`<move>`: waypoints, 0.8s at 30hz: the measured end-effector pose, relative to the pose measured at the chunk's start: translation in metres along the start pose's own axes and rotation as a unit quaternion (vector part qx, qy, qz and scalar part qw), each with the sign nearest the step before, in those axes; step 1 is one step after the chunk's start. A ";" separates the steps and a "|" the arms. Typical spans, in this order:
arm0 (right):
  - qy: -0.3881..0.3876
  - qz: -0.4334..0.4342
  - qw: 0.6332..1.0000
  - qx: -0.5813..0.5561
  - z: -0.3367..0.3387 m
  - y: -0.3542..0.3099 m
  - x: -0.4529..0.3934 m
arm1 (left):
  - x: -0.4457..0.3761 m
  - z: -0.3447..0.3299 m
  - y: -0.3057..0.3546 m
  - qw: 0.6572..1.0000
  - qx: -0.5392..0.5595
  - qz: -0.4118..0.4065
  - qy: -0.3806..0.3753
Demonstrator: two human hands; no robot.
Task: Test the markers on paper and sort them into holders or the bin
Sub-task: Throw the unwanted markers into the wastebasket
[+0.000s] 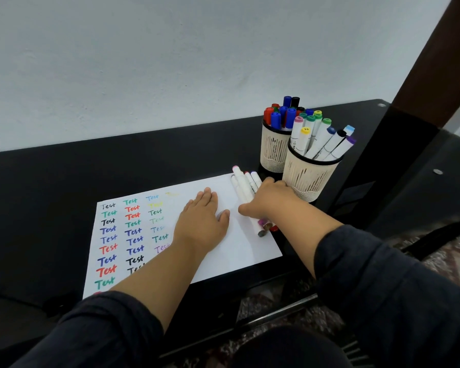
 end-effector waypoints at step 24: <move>-0.065 -0.031 0.997 -0.006 0.006 -0.005 -0.005 | 0.001 0.000 0.000 1.000 0.013 0.004 -0.005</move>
Point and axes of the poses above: each hand's wrist, its own x-axis away from the middle knuckle, its own z-axis out of the back of the hand, y = z × x, the point moved 3 cm from there along -x, towards the middle knuckle, and after that the axes turned 4 degrees about y, right-handed, at the moved point
